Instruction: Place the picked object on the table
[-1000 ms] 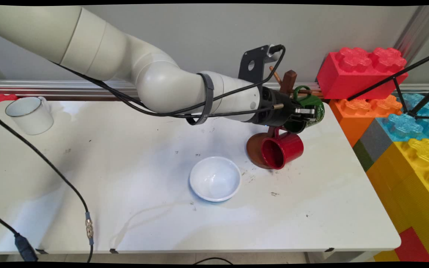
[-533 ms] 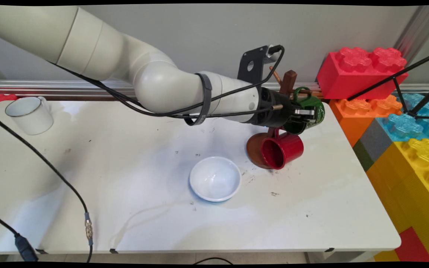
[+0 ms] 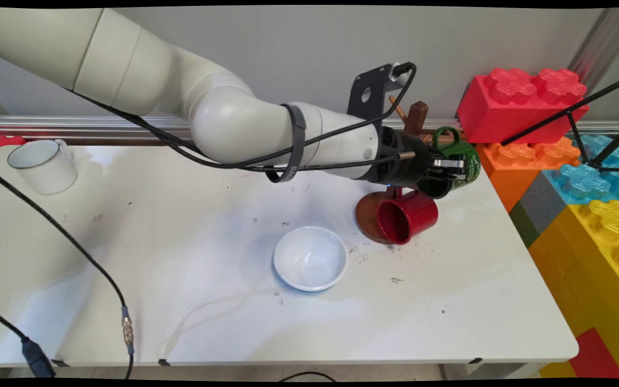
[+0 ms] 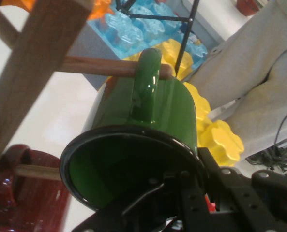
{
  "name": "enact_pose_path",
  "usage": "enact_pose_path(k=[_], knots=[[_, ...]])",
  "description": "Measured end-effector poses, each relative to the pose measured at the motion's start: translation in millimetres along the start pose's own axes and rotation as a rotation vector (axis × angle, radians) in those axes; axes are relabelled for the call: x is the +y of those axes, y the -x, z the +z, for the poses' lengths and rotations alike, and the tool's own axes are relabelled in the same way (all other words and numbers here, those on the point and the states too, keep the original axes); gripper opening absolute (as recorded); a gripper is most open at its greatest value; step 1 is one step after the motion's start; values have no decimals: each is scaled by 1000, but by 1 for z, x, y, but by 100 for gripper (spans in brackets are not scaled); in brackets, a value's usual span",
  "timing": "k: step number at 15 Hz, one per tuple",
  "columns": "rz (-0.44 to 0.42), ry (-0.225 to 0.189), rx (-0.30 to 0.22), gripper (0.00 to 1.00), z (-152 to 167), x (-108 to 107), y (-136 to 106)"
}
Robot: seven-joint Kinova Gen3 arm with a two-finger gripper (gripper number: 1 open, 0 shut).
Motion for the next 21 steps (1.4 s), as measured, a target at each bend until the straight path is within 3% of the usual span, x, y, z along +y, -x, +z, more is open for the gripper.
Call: enact_pose_path(k=[13,21], knots=[[-18,80,-28,0,-11,29,5],[26,79,-72,0,-27,26,1]])
